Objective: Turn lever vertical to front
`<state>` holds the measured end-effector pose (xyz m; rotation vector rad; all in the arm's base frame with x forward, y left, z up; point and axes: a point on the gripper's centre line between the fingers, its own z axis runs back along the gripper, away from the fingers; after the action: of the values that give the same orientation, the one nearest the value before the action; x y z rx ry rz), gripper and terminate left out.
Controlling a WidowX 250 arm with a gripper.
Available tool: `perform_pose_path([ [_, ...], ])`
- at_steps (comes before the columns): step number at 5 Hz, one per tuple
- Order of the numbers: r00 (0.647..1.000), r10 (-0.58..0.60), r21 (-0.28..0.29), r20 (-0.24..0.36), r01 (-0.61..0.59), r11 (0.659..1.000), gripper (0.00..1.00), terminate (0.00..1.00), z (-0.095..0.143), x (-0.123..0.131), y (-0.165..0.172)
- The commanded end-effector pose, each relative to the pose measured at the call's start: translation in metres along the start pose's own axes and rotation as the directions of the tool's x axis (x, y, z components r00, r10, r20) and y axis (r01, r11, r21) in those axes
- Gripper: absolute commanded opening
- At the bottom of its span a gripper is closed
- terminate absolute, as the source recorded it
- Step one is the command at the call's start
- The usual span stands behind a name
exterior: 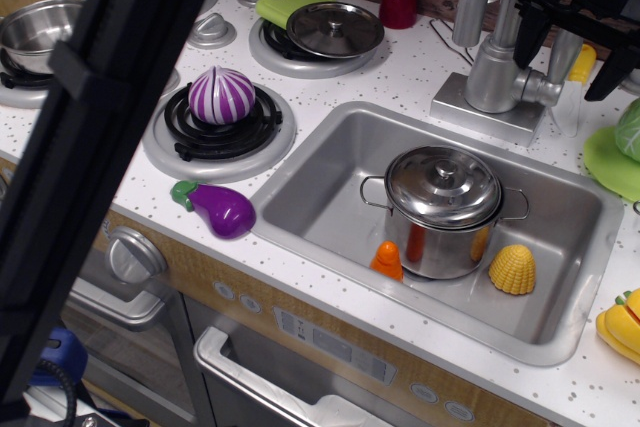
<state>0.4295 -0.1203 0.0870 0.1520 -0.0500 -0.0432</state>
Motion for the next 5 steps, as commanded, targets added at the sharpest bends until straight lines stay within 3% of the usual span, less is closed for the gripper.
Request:
perform_pose_path([
  [1, 1.000, 0.000, 0.000, 0.000, 0.000, 1.000, 1.00, 0.00, 0.000, 0.000, 0.000],
  [2, 0.994, -0.031, 0.104, 0.105, 0.020, 0.994, 1.00, 0.00, 0.006, 0.003, -0.004],
  [4, 0.948, 0.025, 0.123, 0.316, -0.067, 0.990, 1.00, 0.00, 0.016, 0.007, -0.006],
  [5, 0.933, 0.022, 0.094, 0.359, -0.060, 0.994, 1.00, 0.00, 0.019, 0.018, 0.004],
])
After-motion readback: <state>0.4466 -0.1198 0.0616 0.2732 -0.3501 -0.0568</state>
